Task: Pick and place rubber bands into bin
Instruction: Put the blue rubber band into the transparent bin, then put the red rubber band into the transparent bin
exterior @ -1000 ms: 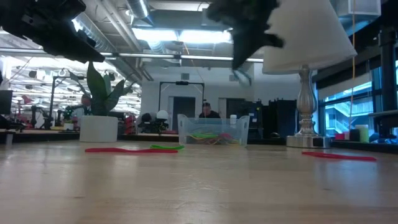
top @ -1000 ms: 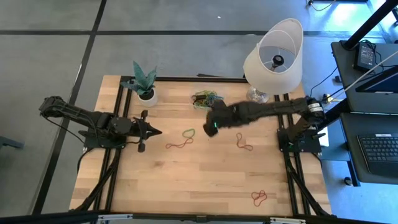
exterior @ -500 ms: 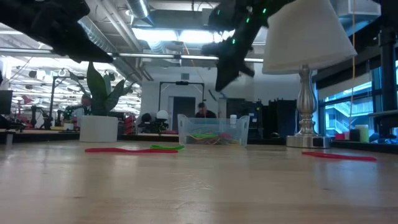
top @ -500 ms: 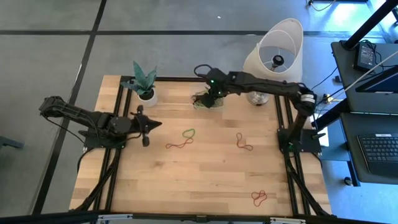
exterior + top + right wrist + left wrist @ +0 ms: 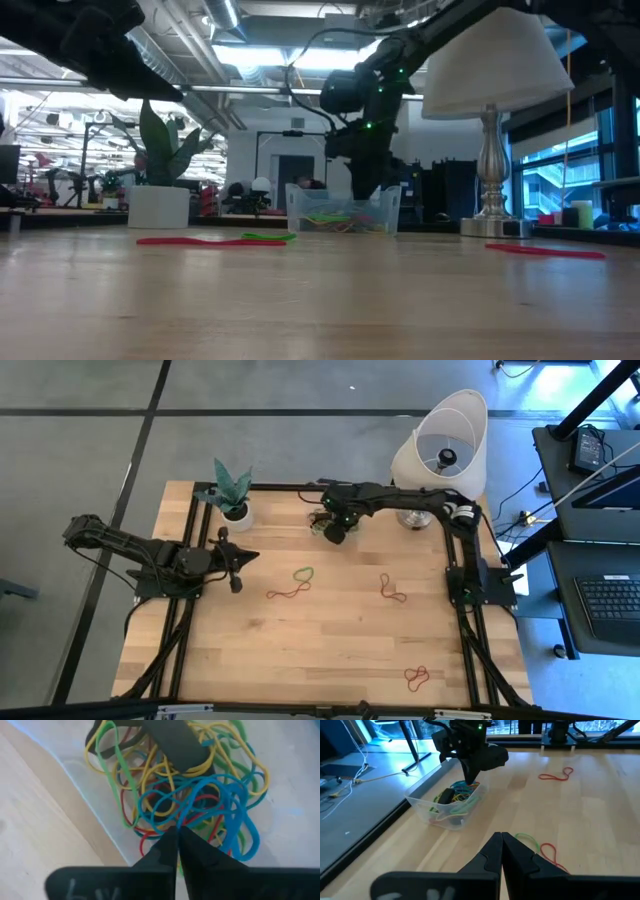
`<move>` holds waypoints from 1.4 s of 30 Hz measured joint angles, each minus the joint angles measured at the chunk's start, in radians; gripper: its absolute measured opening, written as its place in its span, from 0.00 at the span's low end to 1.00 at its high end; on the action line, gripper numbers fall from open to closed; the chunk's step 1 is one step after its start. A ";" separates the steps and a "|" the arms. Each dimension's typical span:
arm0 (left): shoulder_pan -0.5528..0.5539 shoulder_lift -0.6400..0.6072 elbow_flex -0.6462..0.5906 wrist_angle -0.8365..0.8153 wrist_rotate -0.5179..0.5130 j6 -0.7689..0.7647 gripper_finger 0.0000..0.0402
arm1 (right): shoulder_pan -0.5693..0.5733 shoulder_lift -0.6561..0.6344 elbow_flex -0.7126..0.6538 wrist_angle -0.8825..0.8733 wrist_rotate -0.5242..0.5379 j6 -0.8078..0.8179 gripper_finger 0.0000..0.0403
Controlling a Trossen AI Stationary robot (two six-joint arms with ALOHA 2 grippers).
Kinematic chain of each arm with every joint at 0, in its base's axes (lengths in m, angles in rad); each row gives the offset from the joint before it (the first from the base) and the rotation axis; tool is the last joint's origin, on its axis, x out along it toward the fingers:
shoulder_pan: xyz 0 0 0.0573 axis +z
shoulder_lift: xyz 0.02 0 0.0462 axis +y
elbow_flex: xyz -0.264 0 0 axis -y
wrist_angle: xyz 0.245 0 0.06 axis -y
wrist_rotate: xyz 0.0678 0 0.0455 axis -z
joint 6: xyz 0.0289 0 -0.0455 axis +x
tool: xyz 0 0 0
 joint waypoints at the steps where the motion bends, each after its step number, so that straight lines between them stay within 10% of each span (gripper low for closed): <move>1: 0.000 0.000 0.000 0.000 0.000 -0.010 0.01 | 0.000 0.000 0.000 0.001 0.000 0.001 0.06; 18: 0.000 0.000 0.000 0.000 0.097 -0.064 0.01 | -0.002 -0.057 0.000 -0.074 0.010 0.127 0.35; 27: 0.000 0.000 0.000 0.000 0.142 -0.011 0.01 | 0.083 -0.206 -0.013 -0.083 0.071 0.226 0.30; 42: 0.000 0.087 0.037 -0.066 0.220 -0.017 0.01 | 0.495 -0.690 -0.704 0.475 0.109 0.481 0.03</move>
